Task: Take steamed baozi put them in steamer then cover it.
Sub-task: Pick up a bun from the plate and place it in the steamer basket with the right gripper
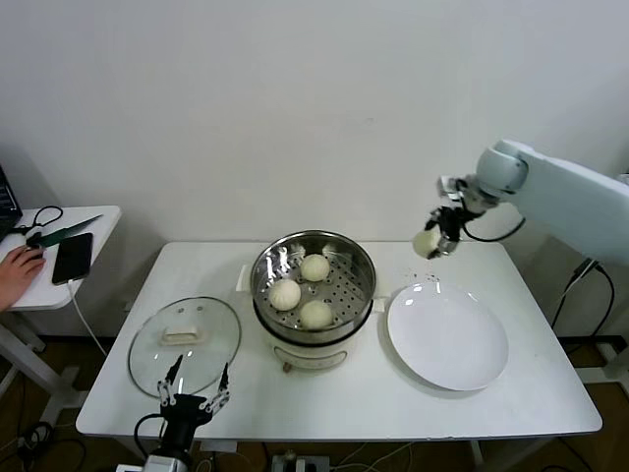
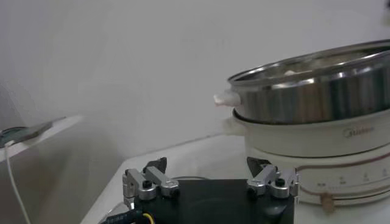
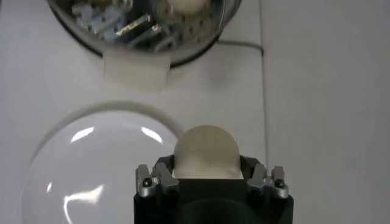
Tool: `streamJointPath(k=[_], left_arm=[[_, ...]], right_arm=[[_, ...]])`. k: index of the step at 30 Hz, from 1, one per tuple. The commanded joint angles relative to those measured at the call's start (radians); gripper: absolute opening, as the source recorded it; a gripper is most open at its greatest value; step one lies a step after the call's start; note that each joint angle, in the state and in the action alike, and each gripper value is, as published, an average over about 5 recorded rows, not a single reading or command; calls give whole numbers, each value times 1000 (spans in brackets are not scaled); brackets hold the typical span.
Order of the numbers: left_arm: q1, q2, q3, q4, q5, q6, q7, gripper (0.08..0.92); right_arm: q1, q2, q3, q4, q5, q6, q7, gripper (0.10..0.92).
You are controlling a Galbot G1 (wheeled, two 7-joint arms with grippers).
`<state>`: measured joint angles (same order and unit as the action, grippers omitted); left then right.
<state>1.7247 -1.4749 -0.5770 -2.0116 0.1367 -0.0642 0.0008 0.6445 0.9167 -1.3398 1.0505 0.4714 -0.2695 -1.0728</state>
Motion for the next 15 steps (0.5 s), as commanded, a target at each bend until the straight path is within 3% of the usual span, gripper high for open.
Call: streamJointPath(k=[1, 7, 15], left_arm=[[-1, 6, 7, -4, -7, -7, 1, 823], [2, 9, 6, -5, -14, -11, 2, 823], [-7, 8, 5, 3, -15, -10, 3, 823]], right_arm=[[224, 204, -213, 62, 333, -69, 48, 696], [208, 283, -259, 100, 383, -94, 82, 696], [137, 345, -316, 103, 336, -97, 104, 696]])
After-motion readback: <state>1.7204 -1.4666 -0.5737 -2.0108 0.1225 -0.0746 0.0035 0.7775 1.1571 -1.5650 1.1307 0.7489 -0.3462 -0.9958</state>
